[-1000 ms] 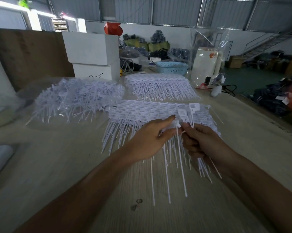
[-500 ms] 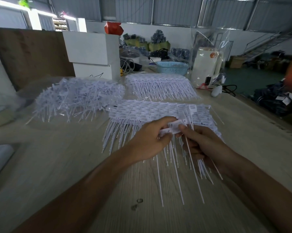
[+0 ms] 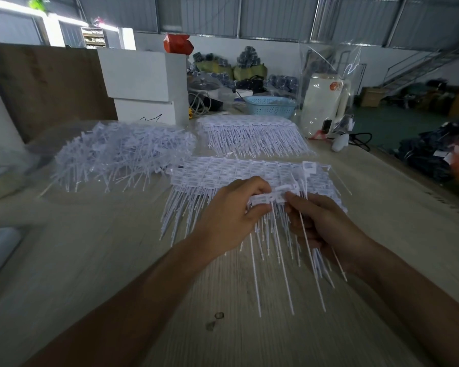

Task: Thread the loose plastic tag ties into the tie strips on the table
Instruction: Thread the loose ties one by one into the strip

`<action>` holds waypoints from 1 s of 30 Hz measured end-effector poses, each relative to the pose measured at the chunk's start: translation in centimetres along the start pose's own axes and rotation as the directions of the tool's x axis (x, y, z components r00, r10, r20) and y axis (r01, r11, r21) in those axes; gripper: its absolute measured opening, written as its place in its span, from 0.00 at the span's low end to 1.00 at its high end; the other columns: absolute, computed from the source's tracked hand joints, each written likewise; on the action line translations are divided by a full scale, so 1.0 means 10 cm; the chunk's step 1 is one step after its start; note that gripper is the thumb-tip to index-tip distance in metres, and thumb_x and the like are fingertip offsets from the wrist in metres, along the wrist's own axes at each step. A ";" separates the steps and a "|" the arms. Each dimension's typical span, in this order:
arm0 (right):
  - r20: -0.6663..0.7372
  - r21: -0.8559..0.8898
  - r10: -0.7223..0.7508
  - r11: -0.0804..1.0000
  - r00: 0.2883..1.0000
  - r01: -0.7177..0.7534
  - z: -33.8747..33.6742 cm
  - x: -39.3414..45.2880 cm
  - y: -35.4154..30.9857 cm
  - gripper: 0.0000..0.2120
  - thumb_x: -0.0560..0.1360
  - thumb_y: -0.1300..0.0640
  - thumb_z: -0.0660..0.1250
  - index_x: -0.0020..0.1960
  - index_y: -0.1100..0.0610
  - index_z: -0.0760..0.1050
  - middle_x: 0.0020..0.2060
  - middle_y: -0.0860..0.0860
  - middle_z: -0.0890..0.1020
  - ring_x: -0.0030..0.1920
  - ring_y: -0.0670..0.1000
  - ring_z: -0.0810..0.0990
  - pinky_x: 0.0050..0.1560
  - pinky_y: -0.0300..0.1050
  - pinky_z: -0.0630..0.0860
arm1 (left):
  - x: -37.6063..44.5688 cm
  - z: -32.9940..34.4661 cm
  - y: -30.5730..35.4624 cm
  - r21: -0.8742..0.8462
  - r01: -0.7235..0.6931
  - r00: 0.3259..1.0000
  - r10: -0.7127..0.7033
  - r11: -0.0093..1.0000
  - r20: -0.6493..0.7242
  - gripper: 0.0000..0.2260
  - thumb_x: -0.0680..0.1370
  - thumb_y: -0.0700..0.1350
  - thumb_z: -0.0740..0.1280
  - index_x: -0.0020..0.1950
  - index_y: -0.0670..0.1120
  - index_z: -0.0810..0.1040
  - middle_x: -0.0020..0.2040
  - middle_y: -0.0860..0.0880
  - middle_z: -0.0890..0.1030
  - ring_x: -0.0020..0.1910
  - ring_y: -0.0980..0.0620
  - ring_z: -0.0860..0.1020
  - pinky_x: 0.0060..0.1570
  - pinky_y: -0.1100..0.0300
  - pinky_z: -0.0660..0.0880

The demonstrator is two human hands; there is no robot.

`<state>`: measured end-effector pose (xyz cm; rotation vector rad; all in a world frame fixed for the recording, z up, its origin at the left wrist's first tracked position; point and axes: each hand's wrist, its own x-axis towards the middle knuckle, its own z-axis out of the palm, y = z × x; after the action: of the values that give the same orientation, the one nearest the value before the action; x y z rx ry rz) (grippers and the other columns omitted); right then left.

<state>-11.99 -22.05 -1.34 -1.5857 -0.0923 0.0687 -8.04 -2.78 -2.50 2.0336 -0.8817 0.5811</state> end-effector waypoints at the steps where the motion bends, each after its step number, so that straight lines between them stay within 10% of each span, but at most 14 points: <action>1: 0.001 -0.013 -0.008 1.000 1.000 0.008 0.00 -0.01 0.00 0.18 0.73 0.43 0.70 0.42 0.58 0.73 0.25 0.48 0.61 0.23 0.46 0.56 0.23 0.37 0.55 | 0.00 0.00 -0.01 0.026 -0.012 1.000 0.012 1.000 -0.008 0.10 0.76 0.42 0.73 0.56 0.44 0.80 0.48 0.48 0.83 0.46 0.50 0.80 0.45 0.52 0.76; 13: 0.065 -0.124 -0.104 0.986 0.992 0.112 0.02 -0.06 -0.06 0.16 0.82 0.53 0.63 0.36 0.53 0.69 0.28 0.51 0.57 0.25 0.48 0.55 0.23 0.38 0.58 | 0.04 0.00 -0.02 -0.180 0.163 0.983 -0.145 0.970 0.109 0.03 0.79 0.40 0.70 0.46 0.45 0.83 0.37 0.53 0.83 0.37 0.60 0.80 0.42 0.64 0.74; 19: 0.036 -0.191 -0.207 0.959 0.978 0.210 0.08 -0.09 -0.09 0.14 0.78 0.51 0.65 0.33 0.47 0.75 0.24 0.47 0.64 0.22 0.45 0.60 0.24 0.37 0.60 | 0.04 -0.04 0.01 -0.349 0.218 0.975 -0.191 0.911 0.112 0.06 0.80 0.38 0.67 0.46 0.40 0.82 0.36 0.47 0.84 0.33 0.49 0.82 0.39 0.56 0.77; 30: -0.034 -0.136 -0.147 0.981 0.989 0.141 0.08 -0.09 -0.10 0.13 0.74 0.44 0.67 0.38 0.52 0.81 0.26 0.49 0.61 0.24 0.46 0.59 0.23 0.36 0.60 | 0.03 -0.01 0.03 -0.261 0.158 0.987 -0.157 0.952 0.027 0.05 0.79 0.41 0.70 0.54 0.47 0.83 0.34 0.52 0.84 0.34 0.52 0.83 0.37 0.56 0.78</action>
<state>-12.94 -21.34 -0.38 -1.7083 -0.1799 -0.0872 -8.10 -2.93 -2.07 1.8431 -0.7484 0.3495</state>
